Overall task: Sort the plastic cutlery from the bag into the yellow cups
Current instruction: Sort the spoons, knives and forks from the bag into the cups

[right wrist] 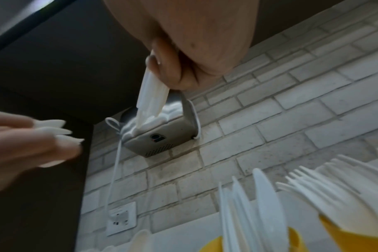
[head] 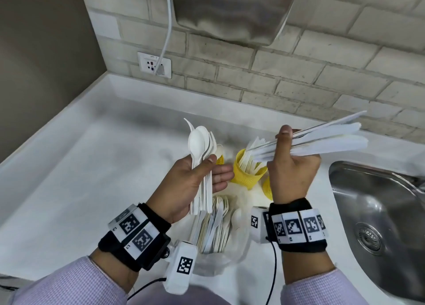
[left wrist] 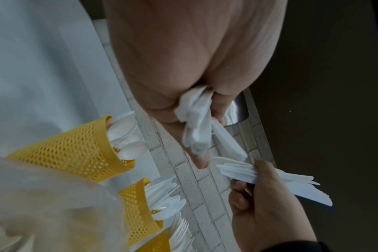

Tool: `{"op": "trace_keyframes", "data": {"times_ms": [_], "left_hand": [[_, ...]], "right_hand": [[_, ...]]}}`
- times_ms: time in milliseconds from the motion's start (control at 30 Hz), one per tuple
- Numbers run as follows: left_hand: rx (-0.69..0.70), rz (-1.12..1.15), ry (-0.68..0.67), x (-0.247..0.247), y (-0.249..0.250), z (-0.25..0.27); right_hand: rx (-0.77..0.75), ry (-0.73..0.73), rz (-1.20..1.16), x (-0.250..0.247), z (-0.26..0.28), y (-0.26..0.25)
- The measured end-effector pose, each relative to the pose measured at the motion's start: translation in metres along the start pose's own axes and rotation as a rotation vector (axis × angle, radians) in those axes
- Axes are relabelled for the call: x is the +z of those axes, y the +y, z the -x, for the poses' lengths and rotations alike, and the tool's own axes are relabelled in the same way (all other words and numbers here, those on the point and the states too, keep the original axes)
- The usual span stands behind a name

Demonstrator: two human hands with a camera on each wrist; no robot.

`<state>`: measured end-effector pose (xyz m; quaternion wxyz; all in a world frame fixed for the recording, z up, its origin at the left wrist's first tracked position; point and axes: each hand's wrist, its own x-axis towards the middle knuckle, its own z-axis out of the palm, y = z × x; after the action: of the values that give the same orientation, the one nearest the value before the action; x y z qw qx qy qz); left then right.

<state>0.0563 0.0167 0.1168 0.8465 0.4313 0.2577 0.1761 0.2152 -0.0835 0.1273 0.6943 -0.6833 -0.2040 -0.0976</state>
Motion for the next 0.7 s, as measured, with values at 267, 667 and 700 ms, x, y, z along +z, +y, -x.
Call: {"op": "trace_keyframes", "data": {"times_ms": [267, 667, 700], "left_hand": [[0.013, -0.026, -0.005, 0.000, 0.000, -0.001], [0.021, -0.033, -0.022, 0.000, 0.003, -0.001], [0.021, -0.033, -0.022, 0.000, 0.003, -0.001]], "right_hand": [[0.010, -0.074, 0.255, -0.007, -0.031, 0.055], [-0.116, -0.344, 0.560, 0.012, -0.027, 0.085], [-0.106, -0.352, 0.576, 0.014, -0.027, 0.087]]}}
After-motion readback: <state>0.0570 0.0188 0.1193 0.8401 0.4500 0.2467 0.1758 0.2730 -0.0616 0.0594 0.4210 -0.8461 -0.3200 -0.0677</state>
